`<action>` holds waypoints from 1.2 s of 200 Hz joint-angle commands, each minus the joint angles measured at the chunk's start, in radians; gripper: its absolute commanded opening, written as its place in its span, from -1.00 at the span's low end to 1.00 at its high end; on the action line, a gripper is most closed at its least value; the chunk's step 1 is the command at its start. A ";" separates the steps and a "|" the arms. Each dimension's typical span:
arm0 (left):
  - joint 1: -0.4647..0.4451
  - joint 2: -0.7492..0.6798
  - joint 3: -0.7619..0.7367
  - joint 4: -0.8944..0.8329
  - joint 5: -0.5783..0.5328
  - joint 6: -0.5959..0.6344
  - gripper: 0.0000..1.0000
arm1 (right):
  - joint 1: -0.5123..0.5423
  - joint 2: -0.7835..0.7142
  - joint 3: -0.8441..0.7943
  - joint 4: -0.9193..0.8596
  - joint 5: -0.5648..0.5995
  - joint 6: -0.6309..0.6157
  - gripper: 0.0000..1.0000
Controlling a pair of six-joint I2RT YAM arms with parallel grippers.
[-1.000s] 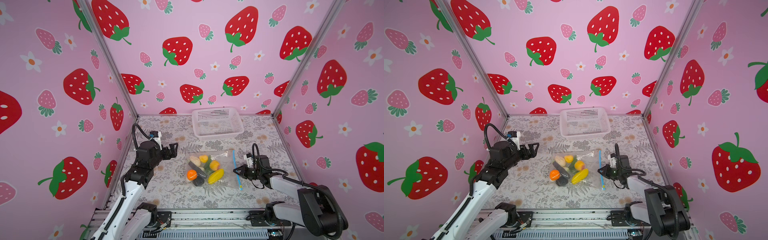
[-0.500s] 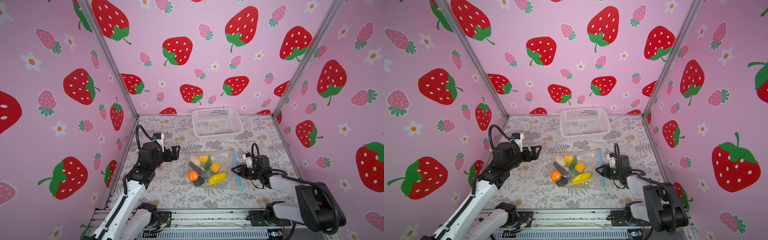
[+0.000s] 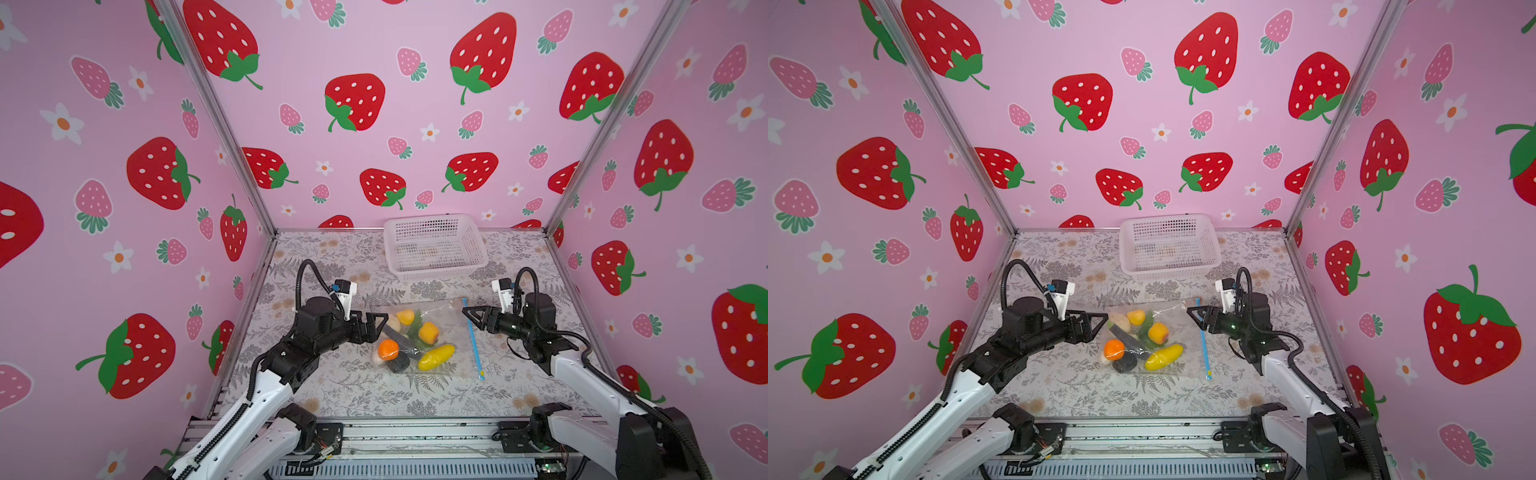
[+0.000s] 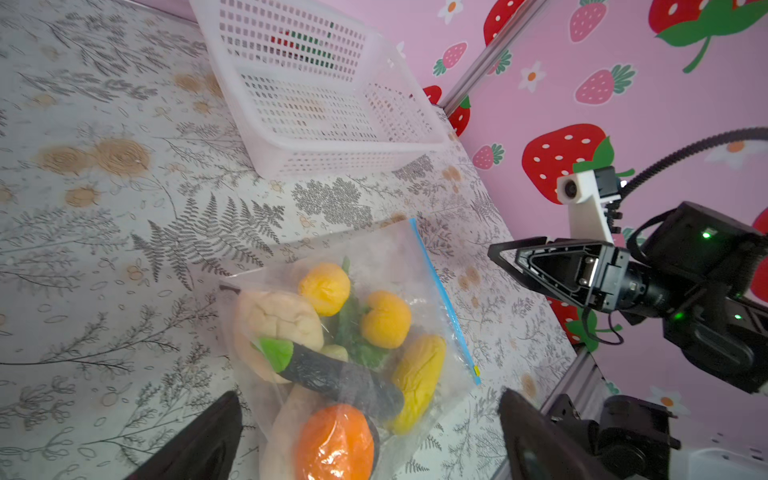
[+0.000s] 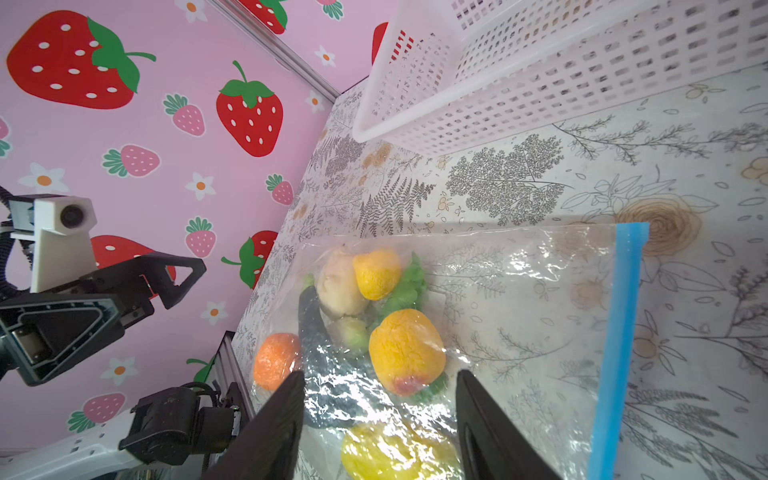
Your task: Place the food in the zip-top bag and seal the zipper
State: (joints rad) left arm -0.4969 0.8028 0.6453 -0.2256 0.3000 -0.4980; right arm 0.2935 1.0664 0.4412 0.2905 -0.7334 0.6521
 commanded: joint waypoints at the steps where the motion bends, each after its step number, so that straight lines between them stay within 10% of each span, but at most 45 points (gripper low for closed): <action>1: -0.057 0.028 -0.013 0.056 0.011 -0.056 0.96 | 0.026 0.001 0.014 0.041 -0.008 -0.004 0.19; 42: -0.085 0.076 -0.015 0.064 -0.057 -0.023 0.97 | 0.033 -0.015 0.018 0.028 0.054 -0.098 0.18; 134: -0.066 0.113 0.049 -0.052 -0.633 0.109 0.95 | 0.030 -0.136 -0.102 0.229 0.703 -0.554 0.66; 240: 0.234 0.246 -0.106 0.238 -0.691 0.389 0.91 | 0.015 0.177 -0.231 0.714 1.064 -0.693 0.57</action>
State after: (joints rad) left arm -0.3363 1.0428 0.5873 -0.1177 -0.3855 -0.1856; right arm 0.3157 1.1957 0.2489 0.7784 0.2428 -0.0002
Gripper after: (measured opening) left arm 0.965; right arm 0.779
